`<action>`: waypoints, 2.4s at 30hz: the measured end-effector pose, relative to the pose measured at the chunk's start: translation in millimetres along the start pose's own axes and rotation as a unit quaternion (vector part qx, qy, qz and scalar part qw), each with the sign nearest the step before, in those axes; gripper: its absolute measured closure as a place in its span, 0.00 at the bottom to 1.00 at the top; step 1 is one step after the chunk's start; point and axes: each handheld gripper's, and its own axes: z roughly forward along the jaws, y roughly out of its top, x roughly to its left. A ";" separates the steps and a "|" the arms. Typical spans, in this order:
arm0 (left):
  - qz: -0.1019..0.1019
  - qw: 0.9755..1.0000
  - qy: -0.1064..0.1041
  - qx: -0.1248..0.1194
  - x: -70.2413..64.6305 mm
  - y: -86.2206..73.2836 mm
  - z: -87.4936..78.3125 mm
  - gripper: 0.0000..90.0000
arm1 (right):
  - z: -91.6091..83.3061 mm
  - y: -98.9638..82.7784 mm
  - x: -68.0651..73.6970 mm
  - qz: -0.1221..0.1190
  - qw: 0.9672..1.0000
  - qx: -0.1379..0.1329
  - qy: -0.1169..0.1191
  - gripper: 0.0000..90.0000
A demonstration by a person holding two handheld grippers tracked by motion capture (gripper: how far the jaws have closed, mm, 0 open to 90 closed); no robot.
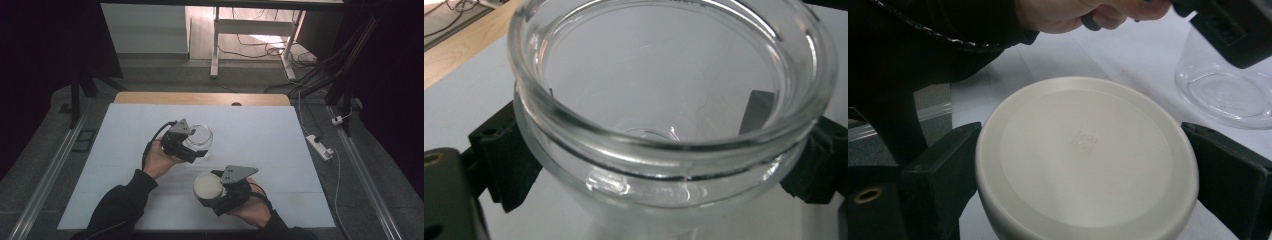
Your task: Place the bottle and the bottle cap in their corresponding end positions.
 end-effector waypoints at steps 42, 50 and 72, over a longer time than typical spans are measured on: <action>-0.015 1.000 0.018 0.003 33.7 -10.6 52.3 0.09 | 54.3 -28.3 -29.3 0.012 0.998 0.052 -0.034 0.08; -0.013 1.000 0.022 0.003 35.2 -11.4 57.7 0.09 | 60.7 -31.4 -32.8 0.012 0.997 0.071 -0.035 0.08; -0.023 0.999 0.030 0.012 36.2 -16.7 62.6 0.08 | 68.3 -30.8 -36.0 0.022 0.993 0.111 -0.040 0.08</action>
